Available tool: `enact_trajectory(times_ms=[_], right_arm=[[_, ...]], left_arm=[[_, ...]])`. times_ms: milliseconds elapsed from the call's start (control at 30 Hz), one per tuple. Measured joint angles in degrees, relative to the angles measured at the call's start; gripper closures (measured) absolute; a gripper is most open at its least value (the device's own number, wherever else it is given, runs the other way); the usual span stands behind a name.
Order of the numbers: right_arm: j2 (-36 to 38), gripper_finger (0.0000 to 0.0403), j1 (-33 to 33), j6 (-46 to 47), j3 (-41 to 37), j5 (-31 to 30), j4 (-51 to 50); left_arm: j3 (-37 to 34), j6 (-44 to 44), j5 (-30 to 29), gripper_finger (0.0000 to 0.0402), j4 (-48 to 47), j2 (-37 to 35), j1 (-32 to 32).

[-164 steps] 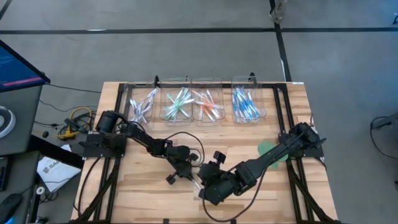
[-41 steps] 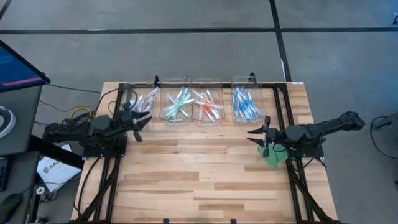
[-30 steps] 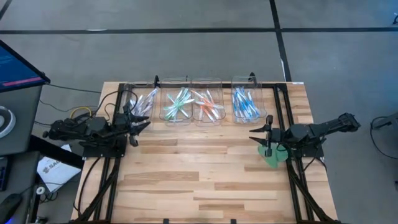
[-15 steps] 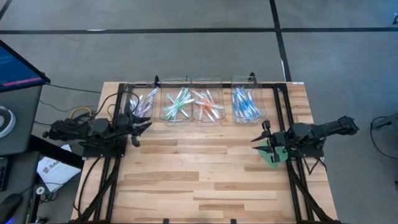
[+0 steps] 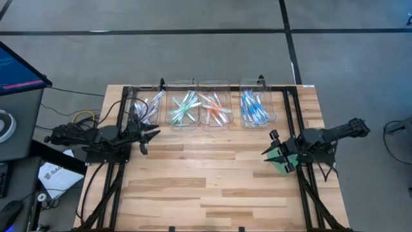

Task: Pick & Place Toothbrushes
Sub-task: Return to Home Position

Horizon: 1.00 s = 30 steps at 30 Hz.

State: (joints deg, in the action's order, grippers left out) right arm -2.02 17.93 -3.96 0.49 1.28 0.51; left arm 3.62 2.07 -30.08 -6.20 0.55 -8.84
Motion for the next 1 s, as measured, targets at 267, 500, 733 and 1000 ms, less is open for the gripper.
enact_trajectory(times_ms=[267,500,733,1000], right_arm=[[0.0,0.0279,0.9,1.6,0.0,0.0,0.0],[0.0,0.028,0.7,2.0,0.0,-0.3,0.0],[0.0,0.028,0.7,2.0,0.0,-1.1,0.0],[0.0,0.0284,0.7,2.0,0.0,-1.3,0.0]], left_arm=[[0.0,0.3,0.1,0.0298,0.0,0.1,0.0],[0.0,-0.6,4.5,0.0298,0.0,1.1,0.0],[-0.2,-2.8,14.1,0.0301,0.2,6.1,0.0],[-0.3,-2.9,14.1,0.0392,0.3,7.7,0.0]])
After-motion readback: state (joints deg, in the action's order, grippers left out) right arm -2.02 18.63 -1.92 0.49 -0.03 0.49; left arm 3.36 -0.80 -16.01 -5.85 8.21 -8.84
